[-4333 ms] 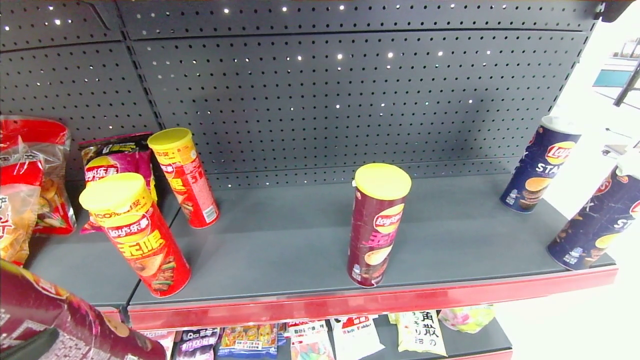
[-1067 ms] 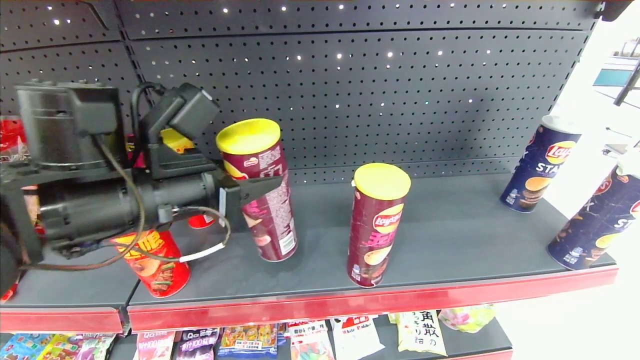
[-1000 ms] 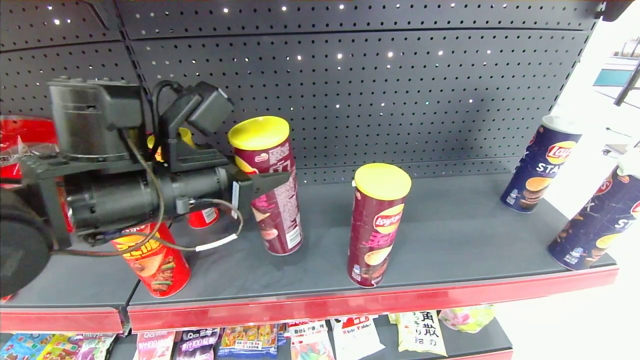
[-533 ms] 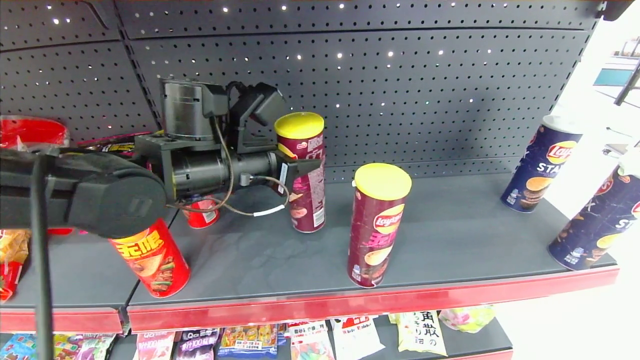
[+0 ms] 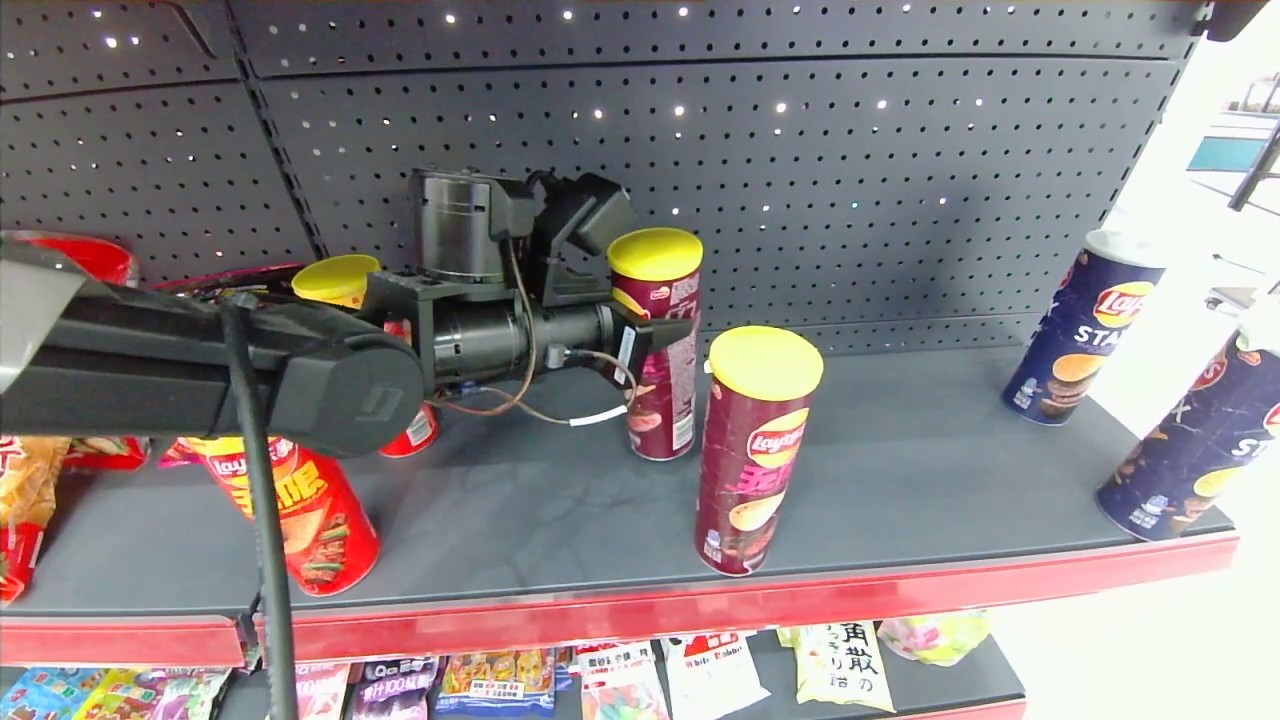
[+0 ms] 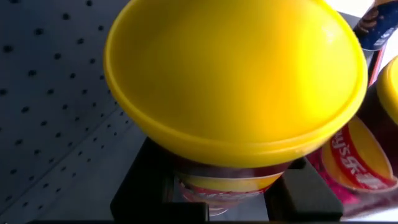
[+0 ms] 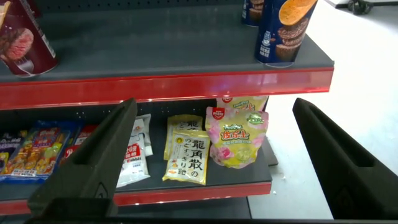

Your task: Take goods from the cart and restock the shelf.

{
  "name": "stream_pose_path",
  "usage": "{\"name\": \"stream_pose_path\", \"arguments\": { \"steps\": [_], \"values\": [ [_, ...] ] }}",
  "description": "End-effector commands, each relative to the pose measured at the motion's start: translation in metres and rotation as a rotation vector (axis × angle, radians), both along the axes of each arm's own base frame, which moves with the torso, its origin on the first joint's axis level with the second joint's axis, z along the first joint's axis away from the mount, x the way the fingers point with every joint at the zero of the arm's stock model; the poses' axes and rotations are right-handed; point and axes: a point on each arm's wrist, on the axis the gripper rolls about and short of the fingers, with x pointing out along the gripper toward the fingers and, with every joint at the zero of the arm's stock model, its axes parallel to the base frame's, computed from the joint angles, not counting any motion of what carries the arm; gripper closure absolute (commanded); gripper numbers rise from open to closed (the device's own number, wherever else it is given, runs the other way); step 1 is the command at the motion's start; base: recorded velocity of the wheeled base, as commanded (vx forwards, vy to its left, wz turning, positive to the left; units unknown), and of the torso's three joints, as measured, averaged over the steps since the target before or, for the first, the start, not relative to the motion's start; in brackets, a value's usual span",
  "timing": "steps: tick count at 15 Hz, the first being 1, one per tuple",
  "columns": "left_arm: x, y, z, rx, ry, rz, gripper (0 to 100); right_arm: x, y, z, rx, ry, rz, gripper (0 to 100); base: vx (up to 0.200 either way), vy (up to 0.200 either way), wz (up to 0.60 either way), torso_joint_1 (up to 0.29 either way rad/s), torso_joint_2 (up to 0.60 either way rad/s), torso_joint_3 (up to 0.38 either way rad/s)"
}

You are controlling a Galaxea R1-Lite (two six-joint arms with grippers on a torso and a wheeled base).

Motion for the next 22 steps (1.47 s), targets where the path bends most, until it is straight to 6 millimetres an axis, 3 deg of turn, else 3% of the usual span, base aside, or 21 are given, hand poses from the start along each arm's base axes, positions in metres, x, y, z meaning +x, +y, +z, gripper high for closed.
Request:
{"name": "stream_pose_path", "arguments": {
  "steps": [1,7,14,22],
  "values": [
    [0.001,-0.008,-0.005,0.004,0.008,-0.016,100,0.0,0.0,0.0,-0.001,-0.001,0.0,0,0.0,0.0,0.0,0.0,0.0,0.0],
    [0.014,-0.023,-0.012,-0.011,-0.017,-0.028,100,0.0,0.0,0.0,-0.001,-0.002,0.0,0,0.0,0.0,0.0,0.0,0.0,0.0],
    [0.023,-0.025,-0.028,0.006,0.006,-0.021,100,0.0,0.0,0.0,-0.001,-0.001,0.0,0,0.0,0.0,0.0,0.0,0.0,0.0],
    [0.032,-0.024,-0.032,-0.001,-0.004,-0.005,100,0.0,0.0,0.0,-0.001,-0.001,0.0,0,0.0,0.0,0.0,0.0,0.0,0.0]
  ]
}}
